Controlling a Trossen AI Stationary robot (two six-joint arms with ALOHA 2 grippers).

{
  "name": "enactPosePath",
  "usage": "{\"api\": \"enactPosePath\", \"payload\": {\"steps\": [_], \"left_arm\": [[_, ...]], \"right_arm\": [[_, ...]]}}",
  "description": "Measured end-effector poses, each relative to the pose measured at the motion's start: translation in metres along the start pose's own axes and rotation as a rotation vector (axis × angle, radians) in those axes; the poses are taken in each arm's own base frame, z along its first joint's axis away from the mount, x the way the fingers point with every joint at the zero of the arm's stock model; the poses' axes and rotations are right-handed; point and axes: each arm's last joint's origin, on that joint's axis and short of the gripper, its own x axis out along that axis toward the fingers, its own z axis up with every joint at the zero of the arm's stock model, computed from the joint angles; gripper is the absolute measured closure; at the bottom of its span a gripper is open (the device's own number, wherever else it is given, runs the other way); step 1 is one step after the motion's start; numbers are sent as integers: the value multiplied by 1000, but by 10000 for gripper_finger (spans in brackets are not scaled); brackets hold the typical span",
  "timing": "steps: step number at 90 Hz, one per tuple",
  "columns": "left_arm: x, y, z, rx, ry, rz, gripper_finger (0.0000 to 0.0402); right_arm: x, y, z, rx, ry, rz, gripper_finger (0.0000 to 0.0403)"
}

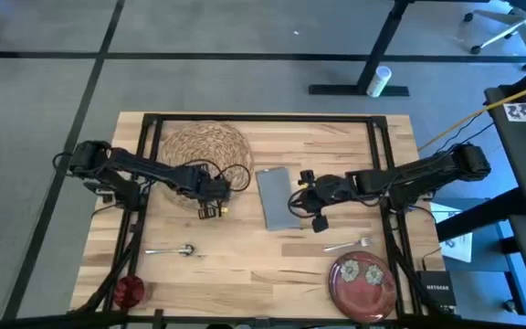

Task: Set table place
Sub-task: Put the silver table knife on the brown placemat

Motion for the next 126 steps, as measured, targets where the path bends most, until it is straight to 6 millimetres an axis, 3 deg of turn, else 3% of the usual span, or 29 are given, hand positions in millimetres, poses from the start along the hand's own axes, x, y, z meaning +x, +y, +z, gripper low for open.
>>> {"api": "enactPosePath", "payload": {"steps": [17, 29, 59, 126], "left_arm": [[-8, -30, -7, 109, 1, -139, 401], [-10, -40, -5, 142, -46, -156, 402], [21, -27, 11, 139, -31, -154, 401], [17, -16, 19, 119, -77, -87, 402]], "right_arm": [[0, 0, 0, 0, 0, 6, 403], [0, 0, 0, 0, -2, 5, 403], [0, 0, 0, 0, 2, 6, 403], [0, 0, 0, 0, -1, 6, 403]]}}
